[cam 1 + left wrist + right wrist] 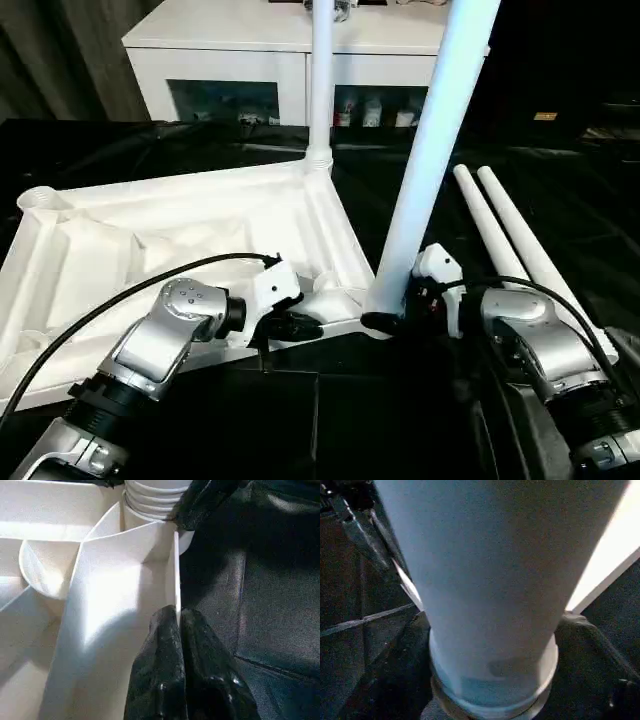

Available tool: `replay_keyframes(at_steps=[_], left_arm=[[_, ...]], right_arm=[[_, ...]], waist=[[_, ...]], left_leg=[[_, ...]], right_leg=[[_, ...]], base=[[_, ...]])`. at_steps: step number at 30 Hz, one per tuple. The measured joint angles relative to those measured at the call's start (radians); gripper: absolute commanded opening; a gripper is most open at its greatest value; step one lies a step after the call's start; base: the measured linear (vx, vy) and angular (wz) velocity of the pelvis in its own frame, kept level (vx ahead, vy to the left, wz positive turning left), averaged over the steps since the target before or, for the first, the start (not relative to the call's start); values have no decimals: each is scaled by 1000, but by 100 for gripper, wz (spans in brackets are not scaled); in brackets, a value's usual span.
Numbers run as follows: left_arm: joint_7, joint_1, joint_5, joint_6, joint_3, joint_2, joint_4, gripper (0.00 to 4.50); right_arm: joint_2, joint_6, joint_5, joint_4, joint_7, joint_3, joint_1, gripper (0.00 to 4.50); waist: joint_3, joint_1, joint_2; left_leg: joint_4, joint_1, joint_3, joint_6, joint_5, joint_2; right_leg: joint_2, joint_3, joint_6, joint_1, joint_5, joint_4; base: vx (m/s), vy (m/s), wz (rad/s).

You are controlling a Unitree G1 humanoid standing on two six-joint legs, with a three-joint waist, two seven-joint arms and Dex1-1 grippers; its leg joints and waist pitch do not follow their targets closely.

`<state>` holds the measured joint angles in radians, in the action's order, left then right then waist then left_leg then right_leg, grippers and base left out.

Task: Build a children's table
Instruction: Rotate leg to tighten

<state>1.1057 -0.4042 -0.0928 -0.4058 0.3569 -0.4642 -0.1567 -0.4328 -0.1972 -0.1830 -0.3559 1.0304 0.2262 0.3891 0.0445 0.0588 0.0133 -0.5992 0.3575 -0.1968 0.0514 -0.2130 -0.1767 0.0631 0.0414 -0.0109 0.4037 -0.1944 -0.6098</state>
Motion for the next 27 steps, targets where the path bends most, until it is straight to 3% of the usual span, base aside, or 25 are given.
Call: replay_keyframes(at_steps=[5, 9, 12, 15, 21, 27], left_arm=[[0, 1, 2, -1, -3, 0, 1, 0], [-46, 0, 12, 1, -13, 23, -19, 0], [-121, -24, 39, -1, -27, 63, -64, 0], [-242, -62, 68, -13, -40, 154, -134, 0], [-454, -146, 122, -4, -43, 324, -288, 0], [-510, -185, 169, 81, -21, 376, -380, 0]], right_arm=[[8, -8, -5, -1, 1, -3, 0, 285], [77, -16, -2, -39, -103, -32, 8, 272], [141, -23, 19, -96, -243, -64, 42, 271], [236, -30, 58, -158, -472, -108, 77, 270], [369, -7, 110, -307, -864, -175, 165, 270], [413, 31, 119, -372, -1021, -219, 199, 269]], waist=[[0, 0, 0], [0, -9, -1], [0, -18, -2], [-1, -24, -3], [-4, -21, 0], [-7, -15, 6]], left_leg=[[0, 0, 0, 0, 0, 0], [-1, -2, 0, 1, 1, 0], [-1, -6, 0, 2, 1, 0], [-2, -8, 0, 2, 1, 0], [-2, -8, 0, 2, 1, 3], [-1, -8, 0, 2, 1, 5]], right_leg=[[0, 0, 0, 0, 0, 0], [0, 0, -1, -1, 1, -2], [0, -1, -2, -3, 2, -1], [0, -2, -2, -6, 2, -1], [3, -3, 2, -8, -1, 1], [7, -1, 5, -12, -3, 1]], base=[[0, 0, 0], [0, 0, 0], [0, 0, 0], [0, 0, 0], [0, 0, 0], [0, 0, 0]])
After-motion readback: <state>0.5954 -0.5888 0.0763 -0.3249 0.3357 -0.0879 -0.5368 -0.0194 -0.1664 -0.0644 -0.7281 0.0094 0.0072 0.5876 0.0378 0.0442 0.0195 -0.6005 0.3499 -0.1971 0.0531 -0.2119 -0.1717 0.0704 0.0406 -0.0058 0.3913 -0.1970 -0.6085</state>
